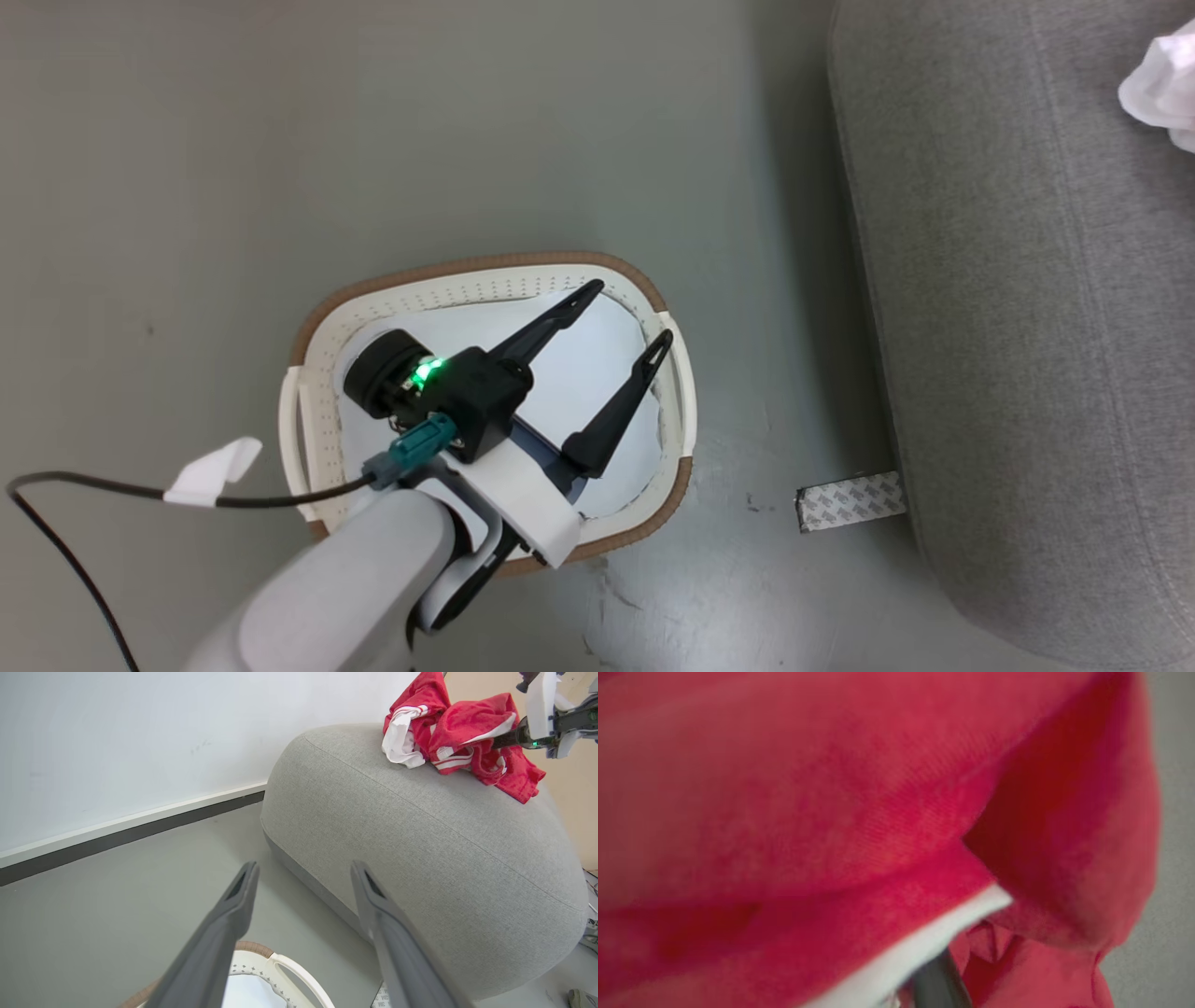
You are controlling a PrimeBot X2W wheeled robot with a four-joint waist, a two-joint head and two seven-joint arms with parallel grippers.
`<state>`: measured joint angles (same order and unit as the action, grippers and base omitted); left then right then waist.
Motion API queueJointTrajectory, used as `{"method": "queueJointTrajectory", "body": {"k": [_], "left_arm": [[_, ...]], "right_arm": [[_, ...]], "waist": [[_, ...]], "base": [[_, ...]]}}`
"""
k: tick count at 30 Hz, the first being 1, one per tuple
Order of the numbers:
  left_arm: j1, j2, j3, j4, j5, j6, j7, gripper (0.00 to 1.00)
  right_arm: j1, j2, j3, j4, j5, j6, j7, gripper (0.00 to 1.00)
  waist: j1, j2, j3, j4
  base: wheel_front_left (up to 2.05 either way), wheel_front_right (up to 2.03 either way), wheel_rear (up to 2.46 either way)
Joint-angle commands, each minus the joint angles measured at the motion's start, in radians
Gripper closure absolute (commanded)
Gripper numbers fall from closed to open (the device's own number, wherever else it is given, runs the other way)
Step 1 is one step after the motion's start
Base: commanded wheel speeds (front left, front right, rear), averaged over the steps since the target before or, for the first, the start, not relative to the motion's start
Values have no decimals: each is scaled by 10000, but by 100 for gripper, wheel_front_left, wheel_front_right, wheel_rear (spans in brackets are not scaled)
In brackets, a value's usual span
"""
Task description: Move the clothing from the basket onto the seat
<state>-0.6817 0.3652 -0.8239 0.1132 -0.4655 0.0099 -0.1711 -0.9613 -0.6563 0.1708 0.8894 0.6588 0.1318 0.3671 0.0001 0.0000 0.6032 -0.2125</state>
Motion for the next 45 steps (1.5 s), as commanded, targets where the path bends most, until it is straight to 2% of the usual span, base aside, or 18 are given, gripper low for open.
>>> {"method": "queueJointTrajectory", "body": {"k": [1, 3, 5, 6, 7, 13, 18, 25, 29, 35, 40, 45], "left_arm": [[-88, 21, 28, 57, -5, 47, -102, 0], [-99, 0, 38, 140, -41, 46, -174, 0], [-86, -32, 27, 244, -82, 27, -222, 0], [-62, -48, 27, 300, -109, 16, -236, 0], [-35, -69, 29, 358, -135, 16, -276, 0], [208, -249, 43, 729, -265, 35, -526, 0], [535, -441, 64, 1120, -421, 32, -733, 0], [1301, -677, 363, 1590, -804, 149, -889, 0], [1834, -774, 774, 1668, -932, 313, -925, 0], [2720, -811, 2062, 1256, -1070, 509, -929, 0], [3404, -734, 3109, 973, -913, 708, -931, 0], [3964, -645, 3890, 890, -720, 683, -932, 0]], "right_arm": [[-154, 29, 58, 94, 72, -23, 192, 84], [-233, 89, 132, 131, 120, -23, 413, 69], [-303, 73, 185, 163, 135, -23, 448, 60], [-319, 87, 223, 187, 117, -23, 466, 45], [-332, 102, 261, 206, 89, -23, 479, 0], [-195, 139, 529, 343, -2, -23, 678, 0], [175, 94, 930, 355, -62, -23, 1385, 0], [823, -243, 1665, -781, 101, -23, 1870, 0], [1324, -555, 2037, -1822, 258, -23, 1569, 0], [2045, -743, 2401, -3425, 422, -23, 662, 0], [2605, -552, 2327, -4558, 546, -23, -88, 0], [3404, -220, 1916, -5587, 319, -23, -1045, 0]], "waist": [[-1, 0, 62, 63], [-1, 0, 69, 72], [-1, 0, 17, 74], [-1, 0, -44, 70], [-1, 0, -125, 60], [-1, 0, -916, -10], [-1, 0, -1976, 38], [-1, 0, -3671, 271], [-1, 0, -4511, 519], [-1, 0, -5336, 905], [-1, 0, -5704, 1208], [-1, 0, -5984, 1516]], "base": [[0, 0, 0], [0, 0, 0], [0, 0, 0], [0, 0, 0], [0, 0, 0], [0, 0, 0], [0, 0, 0], [0, 0, 0], [0, 0, 0], [0, 0, 0], [0, 0, 0], [0, 0, 0]]}}
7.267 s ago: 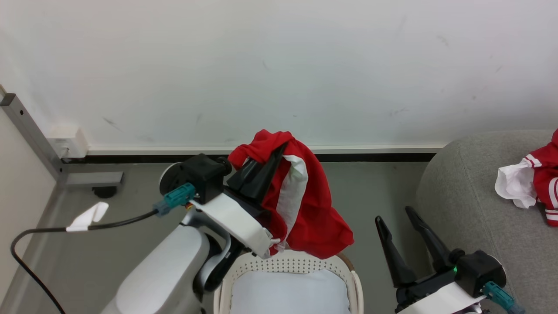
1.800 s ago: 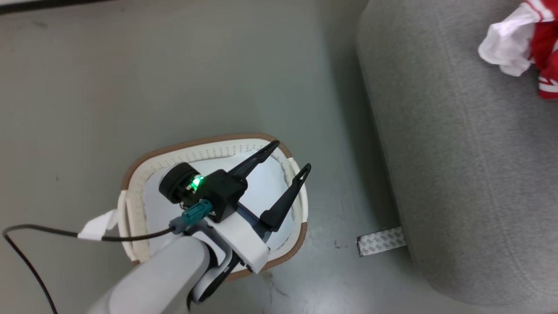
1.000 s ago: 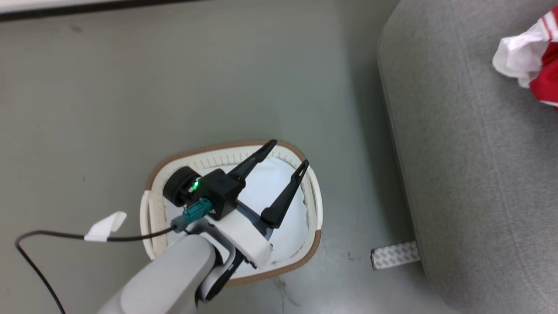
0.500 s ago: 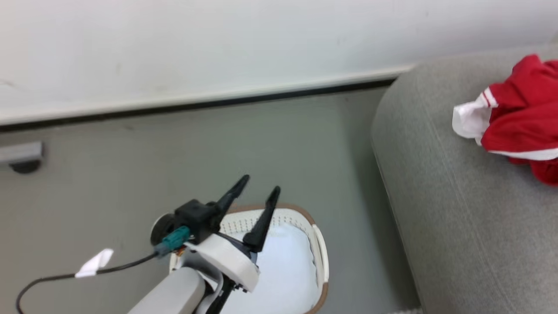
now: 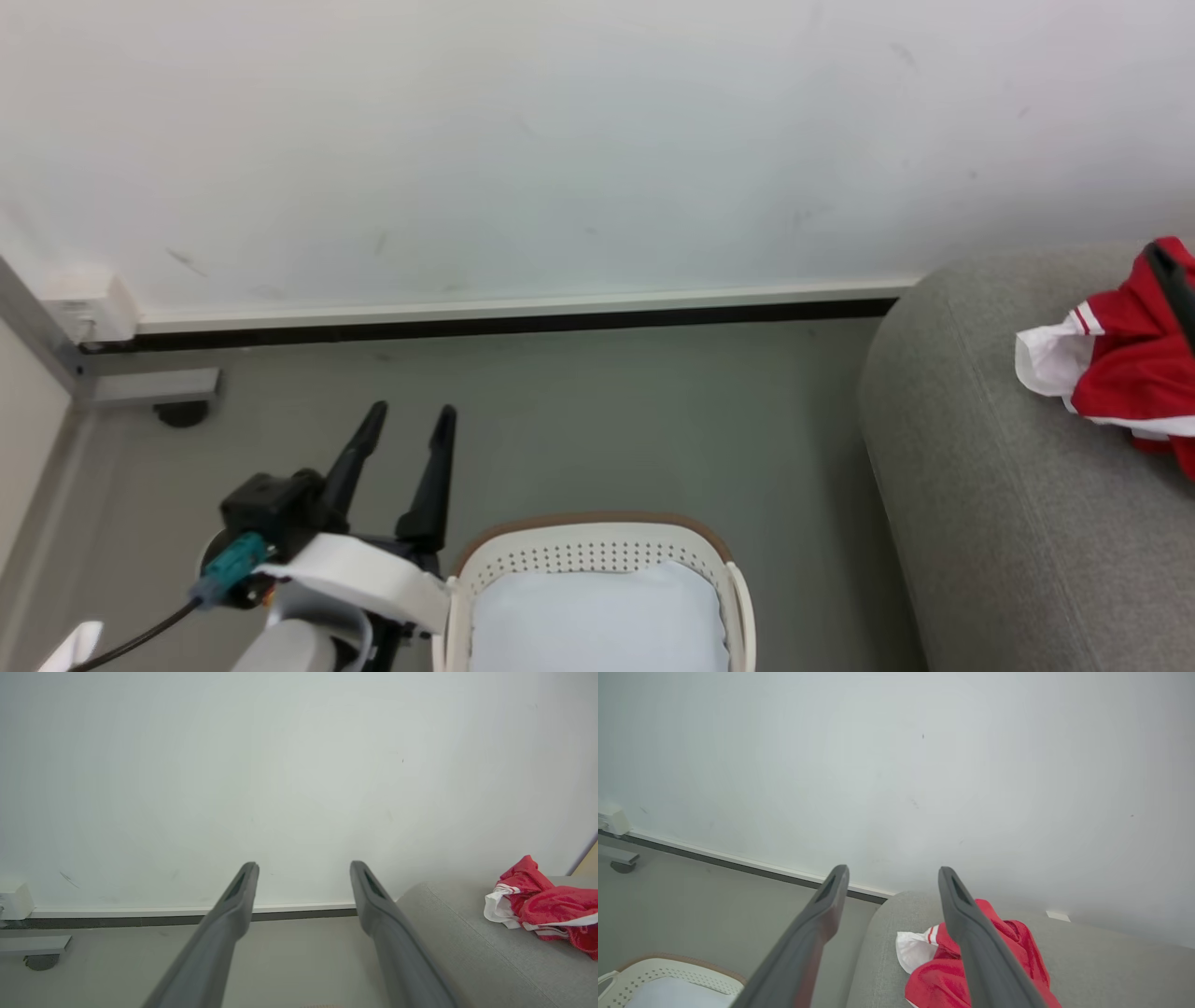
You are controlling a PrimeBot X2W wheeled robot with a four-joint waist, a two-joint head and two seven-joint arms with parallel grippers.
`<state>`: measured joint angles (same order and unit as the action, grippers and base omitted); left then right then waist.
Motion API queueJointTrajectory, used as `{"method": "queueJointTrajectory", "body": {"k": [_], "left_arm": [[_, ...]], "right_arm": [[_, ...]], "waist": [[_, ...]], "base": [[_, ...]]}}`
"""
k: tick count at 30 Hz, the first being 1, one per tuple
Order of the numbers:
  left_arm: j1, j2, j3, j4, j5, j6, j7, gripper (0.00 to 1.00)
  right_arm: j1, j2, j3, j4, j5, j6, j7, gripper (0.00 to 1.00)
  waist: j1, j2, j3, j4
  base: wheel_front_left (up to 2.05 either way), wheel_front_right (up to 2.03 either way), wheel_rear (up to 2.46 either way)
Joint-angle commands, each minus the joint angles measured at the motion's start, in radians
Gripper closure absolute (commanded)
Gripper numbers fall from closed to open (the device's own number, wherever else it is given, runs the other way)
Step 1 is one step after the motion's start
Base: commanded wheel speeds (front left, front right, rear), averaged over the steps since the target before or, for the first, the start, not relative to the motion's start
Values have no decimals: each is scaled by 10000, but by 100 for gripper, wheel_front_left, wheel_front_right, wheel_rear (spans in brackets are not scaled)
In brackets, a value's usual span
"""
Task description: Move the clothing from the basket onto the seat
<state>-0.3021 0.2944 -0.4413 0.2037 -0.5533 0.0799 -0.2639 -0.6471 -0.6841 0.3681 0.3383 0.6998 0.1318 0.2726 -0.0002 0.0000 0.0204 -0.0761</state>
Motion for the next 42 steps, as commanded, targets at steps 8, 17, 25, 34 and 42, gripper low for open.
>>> {"method": "queueJointTrajectory", "body": {"k": [8, 17, 25, 34, 42], "left_arm": [[1030, -212, 1291, -175, 558, -38, -5, 0], [1666, -879, 2352, -49, 1066, -619, -6, 0], [2128, -1393, 3198, -224, 2078, -1183, -6, 0], [2577, -1997, 3951, -101, 2896, -1664, -6, 0], [2612, -2274, 4273, 87, 3169, -1911, -6, 0]], "right_arm": [[2071, 1406, -1093, -1065, -739, -23, -1678, 0], [4188, 3490, -2213, -1414, -2171, -23, -3652, 0], [5282, 4967, -2520, -1226, -2610, -23, -4942, 0], [5663, 5620, -2385, -815, -2810, -23, -5384, 0], [5701, 5786, -2386, -982, -3049, -23, -5379, 0]], "waist": [[2, 0, -401, 494], [2, 0, -359, 620], [2, 0, -187, 445], [2, 0, -118, 387], [2, 0, -156, 329]], "base": [[0, 0, 0], [0, 0, 0], [0, 0, 0], [0, 0, 0], [0, 0, 0]]}}
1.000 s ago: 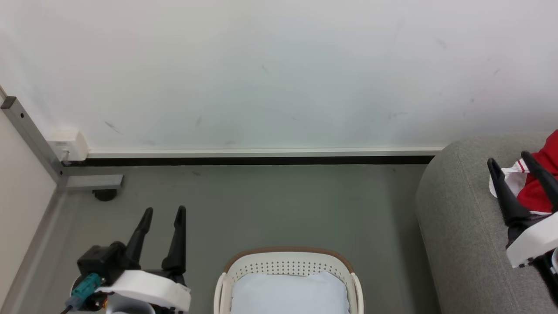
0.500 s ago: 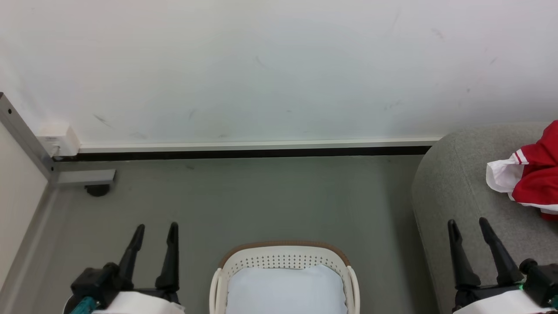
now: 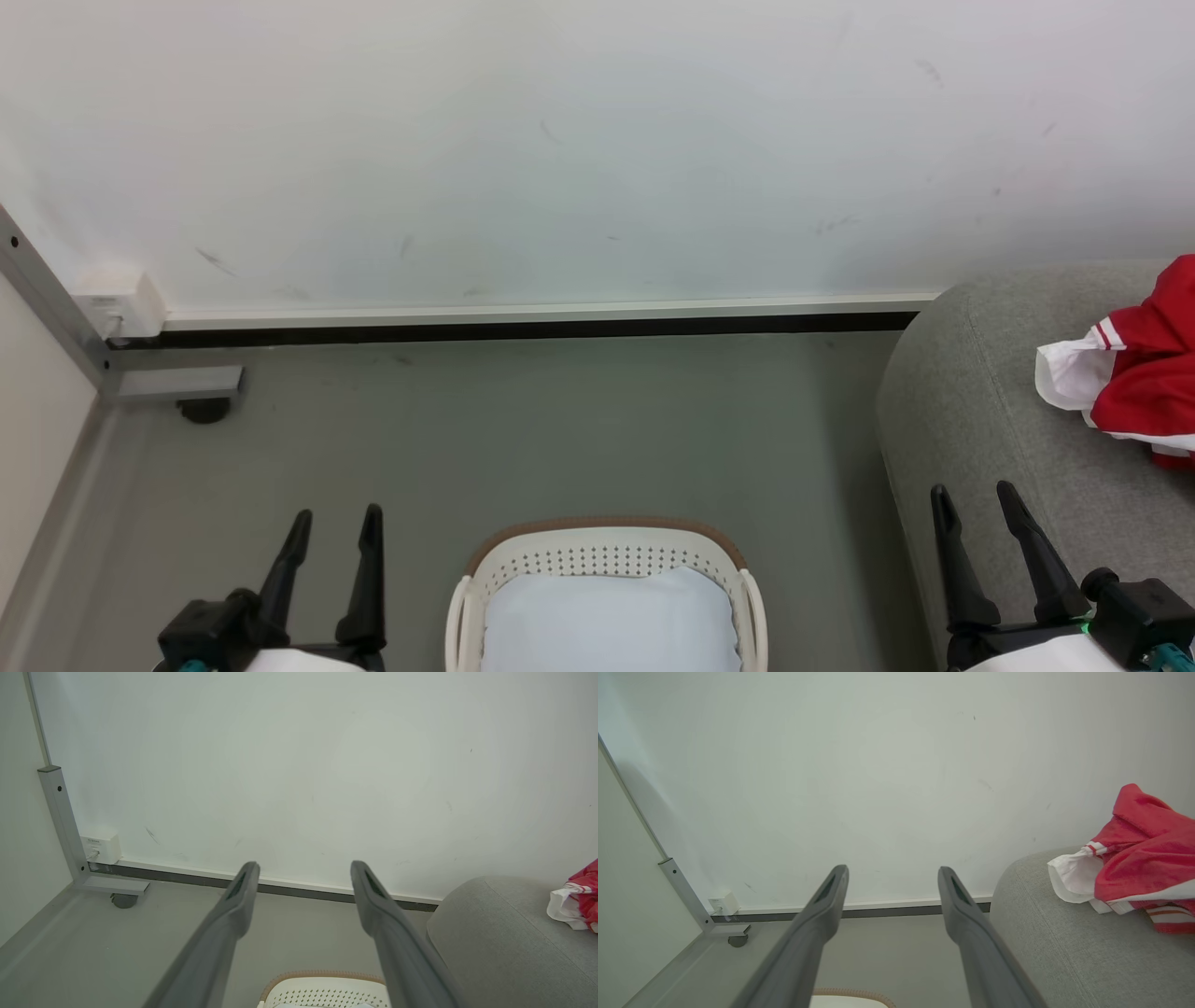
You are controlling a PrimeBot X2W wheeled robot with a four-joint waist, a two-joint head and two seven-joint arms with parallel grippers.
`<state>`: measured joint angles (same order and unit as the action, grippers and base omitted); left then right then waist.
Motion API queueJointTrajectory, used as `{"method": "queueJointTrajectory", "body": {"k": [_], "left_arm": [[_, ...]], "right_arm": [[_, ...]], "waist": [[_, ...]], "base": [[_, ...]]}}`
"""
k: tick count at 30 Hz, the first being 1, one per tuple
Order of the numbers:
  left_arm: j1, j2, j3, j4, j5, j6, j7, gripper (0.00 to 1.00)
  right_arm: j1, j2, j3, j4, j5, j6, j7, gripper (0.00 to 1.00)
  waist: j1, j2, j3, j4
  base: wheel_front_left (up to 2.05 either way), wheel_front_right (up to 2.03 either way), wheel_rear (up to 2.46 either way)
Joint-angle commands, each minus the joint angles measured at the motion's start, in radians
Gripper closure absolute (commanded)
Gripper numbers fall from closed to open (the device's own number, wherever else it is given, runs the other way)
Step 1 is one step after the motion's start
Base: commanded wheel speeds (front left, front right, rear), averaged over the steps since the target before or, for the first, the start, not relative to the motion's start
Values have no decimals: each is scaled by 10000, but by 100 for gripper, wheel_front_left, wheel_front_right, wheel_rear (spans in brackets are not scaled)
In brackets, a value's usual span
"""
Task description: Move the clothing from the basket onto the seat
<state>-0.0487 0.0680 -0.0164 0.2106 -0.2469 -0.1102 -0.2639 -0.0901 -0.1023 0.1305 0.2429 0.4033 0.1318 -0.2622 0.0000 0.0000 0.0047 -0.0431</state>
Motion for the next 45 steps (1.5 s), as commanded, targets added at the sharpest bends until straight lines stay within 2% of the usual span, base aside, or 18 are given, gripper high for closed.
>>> {"method": "queueJointTrajectory", "body": {"k": [1, 22, 23, 27, 45], "left_arm": [[56, -28, 46, 24, 138, -28, -6, 0], [-36, -157, 267, 8, 264, -202, -5, 0], [-33, -173, 253, 19, 305, -175, 0, 100], [128, -236, 206, 359, 253, -169, 27, 100], [-67, -217, 477, 348, -3001, -178, 915, 100]], "right_arm": [[131, -25, -28, -36, -114, -23, -31, 0], [49, -18, 122, 130, -23, -23, -33, 0], [2, 32, 131, 116, -54, 0, 0, 100], [178, 96, 177, 403, -1, 0, 39, 100], [75, 152, -386, 293, 2882, -3, 865, 100]], "waist": [[0, 0, 4, -3], [0, 0, -22, 41], [0, 0, -22, 45], [0, 0, -24, 47], [0, 0, -23, 102]], "base": [[0, 0, 0], [0, 0, 0], [0, 0, 0], [0, 0, 0], [0, 0, 0]]}}
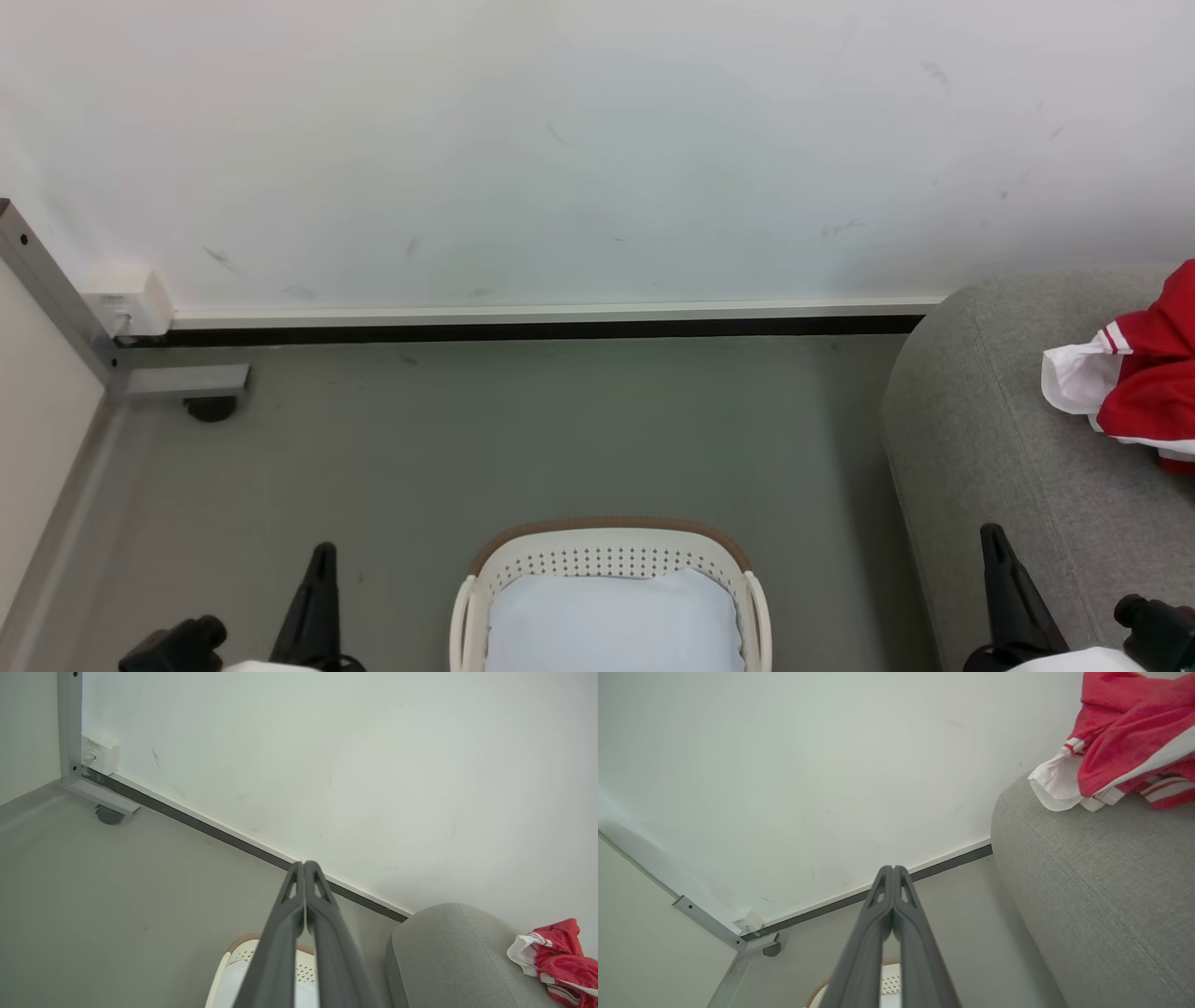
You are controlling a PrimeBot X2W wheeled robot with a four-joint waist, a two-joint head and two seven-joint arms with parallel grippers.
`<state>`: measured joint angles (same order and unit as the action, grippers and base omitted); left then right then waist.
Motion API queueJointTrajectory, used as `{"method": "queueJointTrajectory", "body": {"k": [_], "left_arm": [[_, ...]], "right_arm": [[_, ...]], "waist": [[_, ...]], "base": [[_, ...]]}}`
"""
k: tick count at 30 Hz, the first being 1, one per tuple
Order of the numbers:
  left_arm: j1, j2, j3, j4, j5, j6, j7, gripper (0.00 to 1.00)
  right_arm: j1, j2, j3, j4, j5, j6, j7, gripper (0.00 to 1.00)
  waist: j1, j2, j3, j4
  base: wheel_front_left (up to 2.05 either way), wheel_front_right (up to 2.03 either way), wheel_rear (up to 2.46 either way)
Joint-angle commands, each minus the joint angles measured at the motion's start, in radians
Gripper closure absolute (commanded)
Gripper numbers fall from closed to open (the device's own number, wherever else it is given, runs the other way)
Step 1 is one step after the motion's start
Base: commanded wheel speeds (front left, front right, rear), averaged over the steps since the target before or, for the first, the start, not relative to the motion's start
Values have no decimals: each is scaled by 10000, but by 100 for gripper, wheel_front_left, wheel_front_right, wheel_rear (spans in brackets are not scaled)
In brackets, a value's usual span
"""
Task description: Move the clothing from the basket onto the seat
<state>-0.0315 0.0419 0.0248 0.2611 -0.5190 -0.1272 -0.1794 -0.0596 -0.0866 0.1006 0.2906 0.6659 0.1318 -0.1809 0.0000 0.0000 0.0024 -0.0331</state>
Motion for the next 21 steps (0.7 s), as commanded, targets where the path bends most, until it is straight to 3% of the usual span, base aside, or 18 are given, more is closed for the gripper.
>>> {"method": "queueJointTrajectory", "body": {"k": [1, 21], "left_arm": [[-248, 45, 77, -158, -445, -8, 111, 100], [-407, 63, 291, -174, -3196, -18, 845, 100]], "right_arm": [[-236, -2, -115, -190, 398, -3, 93, 100], [-334, 62, -618, -277, 2806, -6, 813, 100]], "waist": [[0, 0, 0, 5], [0, 0, 1, 64]], "base": [[0, 0, 0], [0, 0, 0]]}}
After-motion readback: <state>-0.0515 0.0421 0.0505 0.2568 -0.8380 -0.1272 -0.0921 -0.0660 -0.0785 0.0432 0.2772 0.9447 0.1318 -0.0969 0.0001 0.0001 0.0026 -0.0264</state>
